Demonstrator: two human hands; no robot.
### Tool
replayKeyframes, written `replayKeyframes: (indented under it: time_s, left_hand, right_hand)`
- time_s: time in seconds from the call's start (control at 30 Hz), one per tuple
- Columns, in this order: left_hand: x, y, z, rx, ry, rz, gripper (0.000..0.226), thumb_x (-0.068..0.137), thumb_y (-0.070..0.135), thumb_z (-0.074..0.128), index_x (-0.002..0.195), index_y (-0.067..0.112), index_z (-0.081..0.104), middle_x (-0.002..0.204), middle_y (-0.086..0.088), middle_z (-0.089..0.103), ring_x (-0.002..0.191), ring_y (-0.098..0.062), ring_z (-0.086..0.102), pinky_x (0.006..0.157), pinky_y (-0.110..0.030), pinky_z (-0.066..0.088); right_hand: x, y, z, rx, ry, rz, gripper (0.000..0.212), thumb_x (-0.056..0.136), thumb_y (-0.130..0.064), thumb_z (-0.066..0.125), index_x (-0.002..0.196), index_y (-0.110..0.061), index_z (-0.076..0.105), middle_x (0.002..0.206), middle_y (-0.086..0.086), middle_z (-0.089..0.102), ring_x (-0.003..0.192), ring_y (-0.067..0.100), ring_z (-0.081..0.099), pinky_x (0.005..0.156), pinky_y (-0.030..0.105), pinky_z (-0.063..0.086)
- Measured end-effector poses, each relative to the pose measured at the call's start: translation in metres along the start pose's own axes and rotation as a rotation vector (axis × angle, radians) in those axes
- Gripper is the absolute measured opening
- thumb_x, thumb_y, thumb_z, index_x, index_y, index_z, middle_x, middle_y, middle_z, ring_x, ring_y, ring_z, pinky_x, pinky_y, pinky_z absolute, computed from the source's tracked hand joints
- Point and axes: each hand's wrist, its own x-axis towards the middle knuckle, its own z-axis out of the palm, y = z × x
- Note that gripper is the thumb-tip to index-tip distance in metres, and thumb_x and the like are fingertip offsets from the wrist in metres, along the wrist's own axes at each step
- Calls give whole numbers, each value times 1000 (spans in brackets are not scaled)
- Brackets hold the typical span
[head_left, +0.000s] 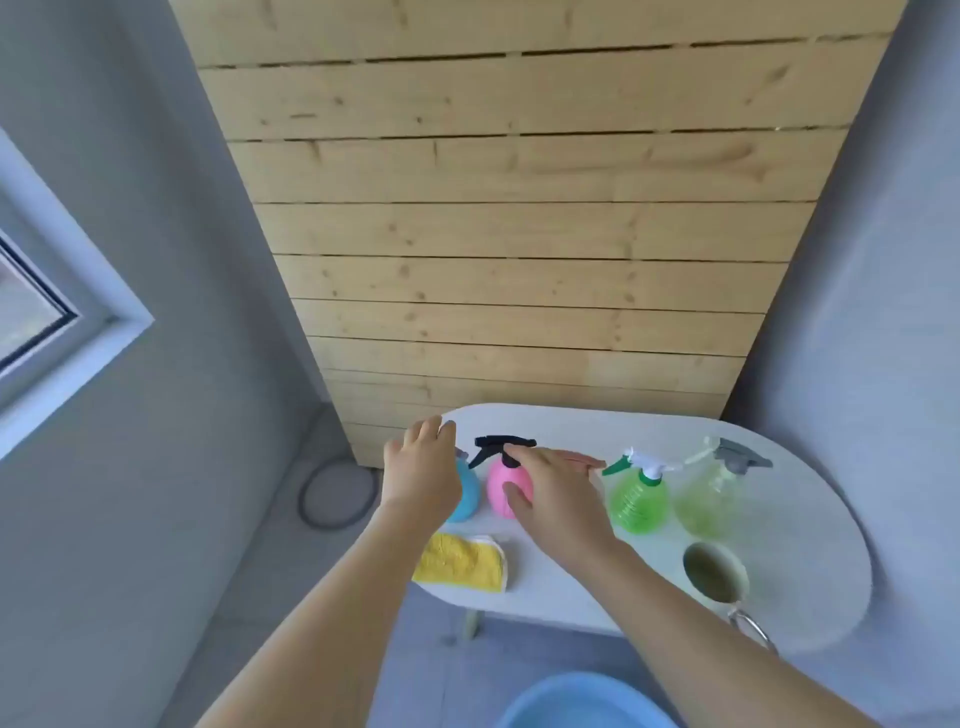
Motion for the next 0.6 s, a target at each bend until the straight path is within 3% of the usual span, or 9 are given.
replayKeyframes:
  time_s: [0.17, 0.3, 0.37, 0.47, 0.53, 0.6]
  left_hand:
    - [29, -20, 83, 71, -42, -19, 70, 92, 3, 35, 151, 13, -1, 160, 0, -8, 147, -18, -7, 118, -40, 13]
    - [49, -29, 128, 143, 30, -6, 71, 94, 5, 37, 152, 15, -2, 160, -1, -7, 147, -19, -9, 118, -41, 15]
    - [57, -32, 138, 154, 118, 14, 67, 93, 5, 39, 151, 15, 7, 158, -2, 7, 147, -20, 1, 114, -37, 22]
    - [64, -34, 146, 172, 279, 37, 49, 93, 7, 42, 141, 14, 34, 140, -3, 34, 133, -23, 27, 101, -30, 32]
    - [64, -34, 148, 170, 353, 55, 32, 95, 10, 43, 126, 14, 52, 127, -5, 41, 122, -24, 33, 96, -29, 31]
    - [59, -34, 148, 188, 382, 85, 27, 98, 14, 42, 118, 13, 60, 121, -5, 44, 118, -25, 34, 95, -28, 28]
  right_hand:
    - [17, 38, 88, 135, -66, 2, 52, 97, -27, 47, 146, -23, 30, 148, -6, 36, 131, 15, 38, 98, 28, 36]
    - [28, 62, 145, 240, -40, -39, 56, 97, -27, 48, 148, -23, 26, 149, -6, 33, 134, 11, 35, 102, 25, 33]
    - [35, 70, 165, 282, -28, -49, 57, 97, -27, 49, 148, -23, 25, 150, -7, 31, 136, 10, 32, 103, 23, 29]
    - [40, 80, 188, 314, -3, -79, 58, 97, -28, 48, 149, -23, 23, 152, -8, 27, 137, 8, 29, 104, 20, 25]
    - [42, 84, 197, 346, 12, -88, 59, 97, -28, 48, 150, -23, 21, 153, -8, 26, 138, 9, 28, 105, 21, 25]
    - [41, 87, 205, 370, 24, -107, 60, 97, -28, 48, 150, -22, 20, 154, -8, 25, 139, 9, 27, 106, 22, 24]
